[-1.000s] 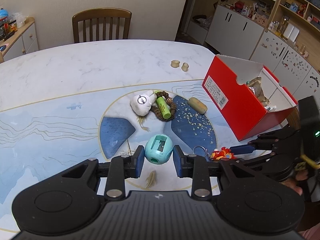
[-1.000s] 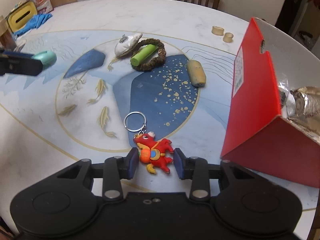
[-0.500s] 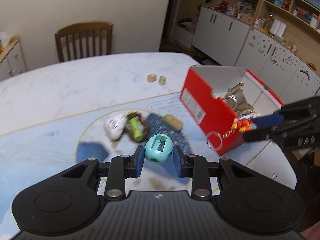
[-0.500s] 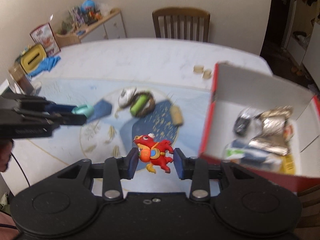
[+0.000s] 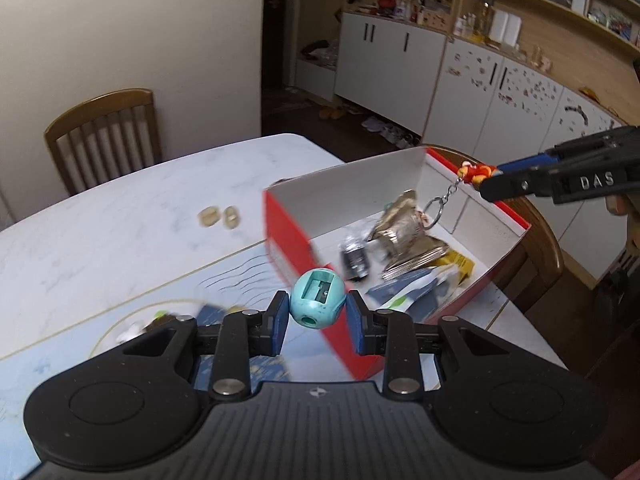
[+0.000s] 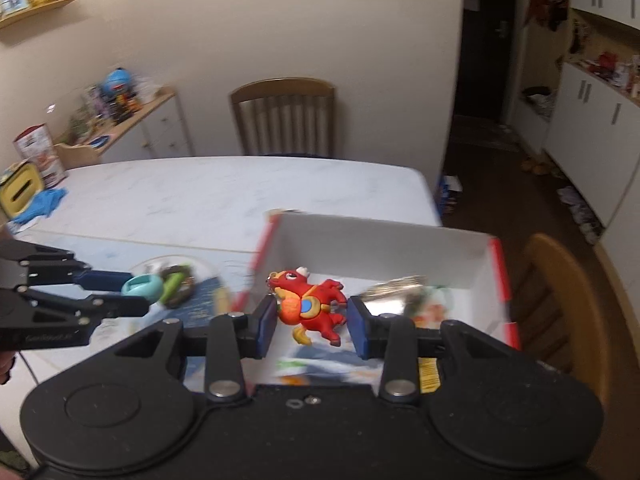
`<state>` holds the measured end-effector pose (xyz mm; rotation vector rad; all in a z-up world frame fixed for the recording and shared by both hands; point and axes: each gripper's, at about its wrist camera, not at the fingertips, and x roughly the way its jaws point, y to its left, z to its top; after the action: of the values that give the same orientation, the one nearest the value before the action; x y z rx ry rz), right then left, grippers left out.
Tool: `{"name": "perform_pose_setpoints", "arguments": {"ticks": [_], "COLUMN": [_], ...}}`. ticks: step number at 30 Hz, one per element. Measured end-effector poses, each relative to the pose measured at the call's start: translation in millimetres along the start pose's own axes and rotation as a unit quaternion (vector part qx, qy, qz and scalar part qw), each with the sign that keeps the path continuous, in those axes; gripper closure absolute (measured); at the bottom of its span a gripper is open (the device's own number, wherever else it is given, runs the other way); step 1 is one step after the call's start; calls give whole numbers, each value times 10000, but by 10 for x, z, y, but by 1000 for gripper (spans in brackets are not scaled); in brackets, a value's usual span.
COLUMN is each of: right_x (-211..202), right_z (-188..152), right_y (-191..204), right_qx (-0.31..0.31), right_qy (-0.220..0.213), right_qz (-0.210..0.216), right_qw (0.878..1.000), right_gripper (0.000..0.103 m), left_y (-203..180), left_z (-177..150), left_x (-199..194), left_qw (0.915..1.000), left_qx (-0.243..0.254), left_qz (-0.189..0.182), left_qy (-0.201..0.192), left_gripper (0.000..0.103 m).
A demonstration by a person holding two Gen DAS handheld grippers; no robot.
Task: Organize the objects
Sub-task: 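Carry the sharpener and keychain over the red box and lower them inside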
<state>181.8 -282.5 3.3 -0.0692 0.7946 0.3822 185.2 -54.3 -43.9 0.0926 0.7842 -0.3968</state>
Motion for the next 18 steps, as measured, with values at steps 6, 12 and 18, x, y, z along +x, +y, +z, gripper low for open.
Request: {"name": "perform_pose_setpoints", "arguments": {"ticks": [6,12,18], "right_x": [113,351,589], "right_z": [-64,-228,-331], "right_y": [-519,-812,-856], "right_qx": [260,311,74], "right_qy": [109,366,632], "right_qz": [-130,-173,-89], "right_qw": [9995,9987,9979], "right_gripper": [66,66,66], "left_y": [-367,-663,-828], "left_z": [231,374,444], "left_x": [363,809,1239], "left_qw": [9997,9983,9953], "left_qx": [242,426,608], "left_qz": [3,96,261], "left_qy": [92,374,711], "left_gripper": [73,73,73]}}
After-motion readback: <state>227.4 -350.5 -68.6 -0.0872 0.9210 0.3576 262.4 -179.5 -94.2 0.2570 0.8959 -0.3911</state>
